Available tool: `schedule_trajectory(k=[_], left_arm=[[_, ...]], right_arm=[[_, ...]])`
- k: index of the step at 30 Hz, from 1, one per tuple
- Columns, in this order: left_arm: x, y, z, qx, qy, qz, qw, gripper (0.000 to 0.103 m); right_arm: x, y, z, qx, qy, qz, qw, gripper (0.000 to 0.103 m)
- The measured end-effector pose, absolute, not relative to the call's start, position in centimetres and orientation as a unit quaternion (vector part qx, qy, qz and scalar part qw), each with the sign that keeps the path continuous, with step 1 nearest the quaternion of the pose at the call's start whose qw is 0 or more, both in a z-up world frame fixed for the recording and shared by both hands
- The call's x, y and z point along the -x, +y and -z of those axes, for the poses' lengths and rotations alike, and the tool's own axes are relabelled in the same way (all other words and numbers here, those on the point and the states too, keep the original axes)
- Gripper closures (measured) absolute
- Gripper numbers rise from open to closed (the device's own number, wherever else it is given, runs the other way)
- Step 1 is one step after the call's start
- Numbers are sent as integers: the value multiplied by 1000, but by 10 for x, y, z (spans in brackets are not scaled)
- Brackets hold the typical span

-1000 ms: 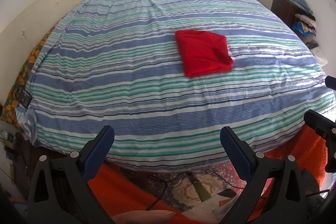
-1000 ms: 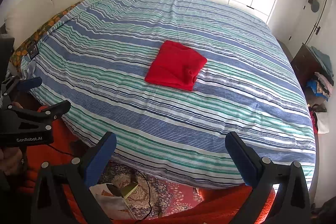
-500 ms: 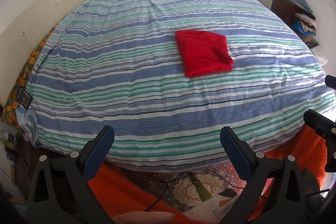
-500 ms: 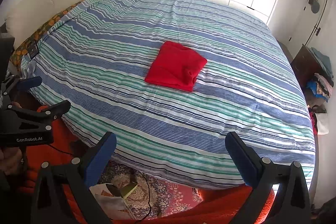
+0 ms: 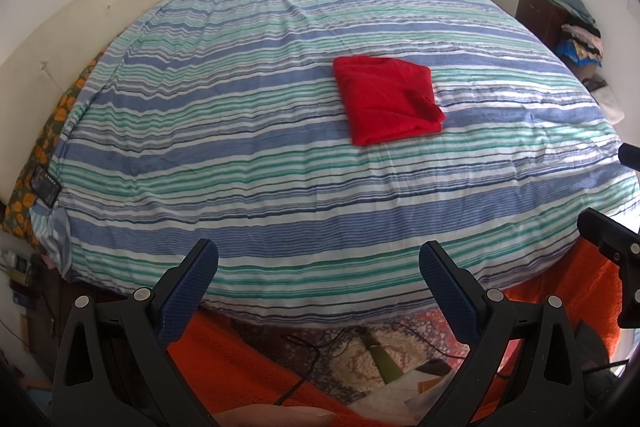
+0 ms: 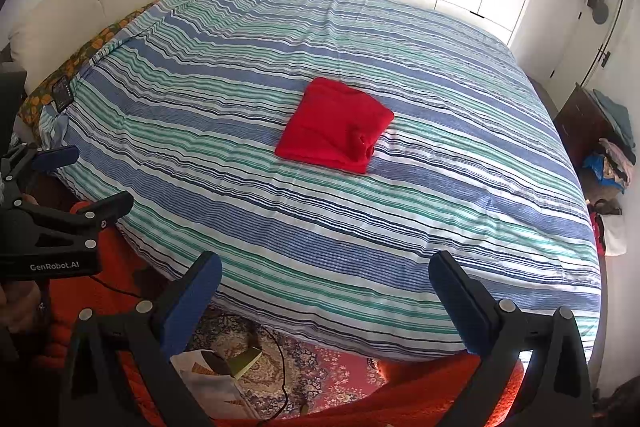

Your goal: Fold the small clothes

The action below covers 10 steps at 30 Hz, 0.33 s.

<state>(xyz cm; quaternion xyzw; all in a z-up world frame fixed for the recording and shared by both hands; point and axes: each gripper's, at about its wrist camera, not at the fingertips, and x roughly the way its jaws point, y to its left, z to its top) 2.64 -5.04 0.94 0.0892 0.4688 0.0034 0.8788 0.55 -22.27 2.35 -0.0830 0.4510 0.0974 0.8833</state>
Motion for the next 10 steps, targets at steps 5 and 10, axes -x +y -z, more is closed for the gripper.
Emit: schedule_trajectory(k=[5, 10], left_arm=[[-26, -49, -9, -82, 471, 4, 878, 2], [-22, -49, -9, -80, 466, 11, 881, 2]], right_arm=[[-6, -223, -23, 83, 451, -97, 883, 1], [-5, -223, -23, 81, 451, -97, 884, 1]])
